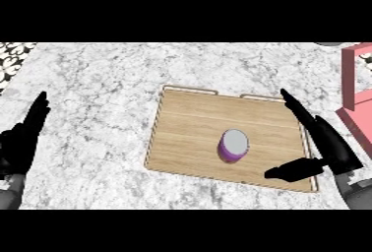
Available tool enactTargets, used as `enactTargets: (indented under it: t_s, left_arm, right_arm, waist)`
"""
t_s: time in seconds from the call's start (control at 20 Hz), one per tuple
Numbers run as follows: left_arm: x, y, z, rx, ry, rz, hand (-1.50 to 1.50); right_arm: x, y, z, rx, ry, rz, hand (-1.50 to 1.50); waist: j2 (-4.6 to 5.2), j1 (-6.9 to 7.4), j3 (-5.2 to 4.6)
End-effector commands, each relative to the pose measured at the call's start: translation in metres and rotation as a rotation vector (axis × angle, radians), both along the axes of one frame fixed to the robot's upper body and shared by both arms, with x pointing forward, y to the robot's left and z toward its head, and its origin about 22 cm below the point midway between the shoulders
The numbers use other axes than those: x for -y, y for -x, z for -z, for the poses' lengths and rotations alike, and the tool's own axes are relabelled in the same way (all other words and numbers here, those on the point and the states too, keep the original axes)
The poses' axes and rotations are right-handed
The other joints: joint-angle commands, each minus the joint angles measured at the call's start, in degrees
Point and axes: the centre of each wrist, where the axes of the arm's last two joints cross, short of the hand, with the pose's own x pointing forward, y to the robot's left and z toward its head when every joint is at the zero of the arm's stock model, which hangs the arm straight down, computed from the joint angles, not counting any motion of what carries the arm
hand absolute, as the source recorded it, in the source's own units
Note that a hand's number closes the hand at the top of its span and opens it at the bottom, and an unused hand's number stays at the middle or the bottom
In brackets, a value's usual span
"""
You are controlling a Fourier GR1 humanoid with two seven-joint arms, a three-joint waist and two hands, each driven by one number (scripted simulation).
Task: Pick the can from the tray and place it in the cardboard box
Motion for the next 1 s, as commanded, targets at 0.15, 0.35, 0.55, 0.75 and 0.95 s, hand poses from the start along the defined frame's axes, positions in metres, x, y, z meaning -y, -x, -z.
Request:
enactTargets:
  t_s: [0.15,0.35,0.55,0.75,0.95]
  left_arm:
    - [-0.025,-0.004,-0.004,-0.064,-0.095,-0.113,0.00]
    - [-0.019,0.001,0.025,-0.071,-0.109,-0.110,0.00]
    - [-0.028,-0.003,0.015,-0.059,-0.108,-0.113,0.00]
    - [-0.029,0.000,0.019,-0.071,-0.109,-0.087,0.00]
    - [-0.013,-0.002,0.012,-0.075,-0.114,-0.083,0.00]
  right_arm:
    - [-0.016,0.019,0.051,0.015,-0.343,0.003,-1.50]
    - [0.013,0.021,0.049,0.072,-0.267,-0.142,-1.50]
    - [0.039,-0.013,0.014,0.074,0.002,-0.149,-1.50]
    - [0.025,-0.022,-0.009,-0.046,0.253,-0.262,-1.50]
    - [0.002,-0.034,-0.050,-0.128,0.363,-0.358,-1.50]
  waist:
    - [0.22,-2.17,0.53]
    - [0.07,-2.07,0.39]
    - [0.11,-1.61,0.37]
    - [0.12,-1.03,0.31]
    - [-0.10,-1.15,0.33]
